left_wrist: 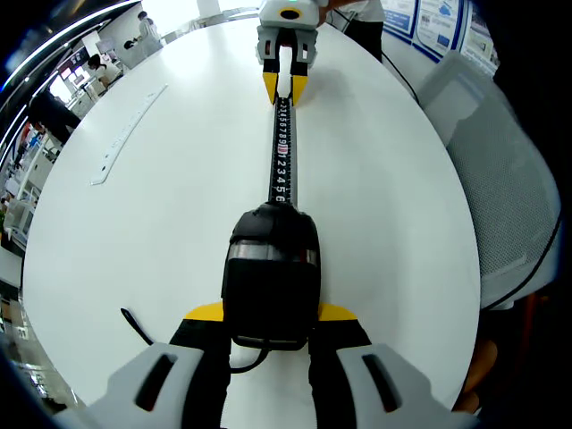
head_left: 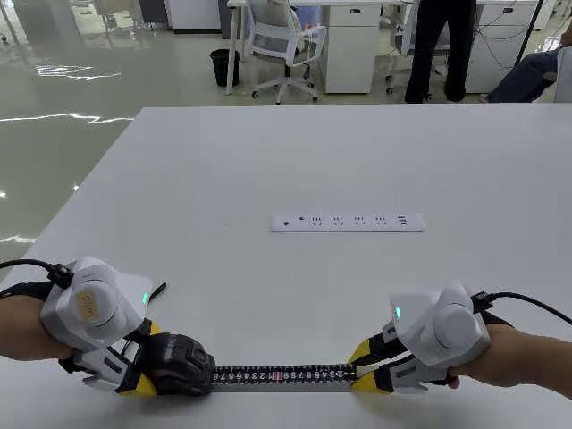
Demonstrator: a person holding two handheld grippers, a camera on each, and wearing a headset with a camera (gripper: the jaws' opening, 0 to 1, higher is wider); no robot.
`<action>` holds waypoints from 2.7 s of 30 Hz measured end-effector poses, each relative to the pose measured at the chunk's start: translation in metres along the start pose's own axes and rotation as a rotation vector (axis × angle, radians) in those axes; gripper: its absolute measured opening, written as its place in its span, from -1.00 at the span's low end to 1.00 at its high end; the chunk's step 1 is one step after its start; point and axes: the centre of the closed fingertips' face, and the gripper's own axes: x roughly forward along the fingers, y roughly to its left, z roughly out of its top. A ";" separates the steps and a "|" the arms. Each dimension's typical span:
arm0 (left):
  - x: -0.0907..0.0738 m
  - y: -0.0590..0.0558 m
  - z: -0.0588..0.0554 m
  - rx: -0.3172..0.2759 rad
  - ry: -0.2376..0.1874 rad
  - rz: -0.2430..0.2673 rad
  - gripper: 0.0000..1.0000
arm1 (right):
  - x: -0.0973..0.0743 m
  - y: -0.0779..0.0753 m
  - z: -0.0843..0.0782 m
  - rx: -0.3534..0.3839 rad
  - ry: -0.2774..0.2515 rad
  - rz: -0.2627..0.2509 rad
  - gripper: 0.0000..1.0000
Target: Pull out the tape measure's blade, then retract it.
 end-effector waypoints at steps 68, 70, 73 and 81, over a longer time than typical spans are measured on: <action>-0.001 -0.001 0.002 0.004 -0.001 -0.002 -0.43 | -0.020 0.000 -0.020 0.010 0.029 -0.015 -0.76; -0.001 -0.001 0.002 0.004 0.000 -0.002 -0.43 | -0.021 0.001 -0.021 0.011 0.030 -0.016 -0.76; -0.001 -0.001 0.001 0.004 0.000 -0.001 -0.43 | -0.022 0.001 -0.022 0.012 0.032 -0.016 -0.76; 0.000 -0.001 0.001 0.004 0.001 -0.002 -0.43 | -0.024 0.000 -0.025 0.013 0.037 -0.017 -0.76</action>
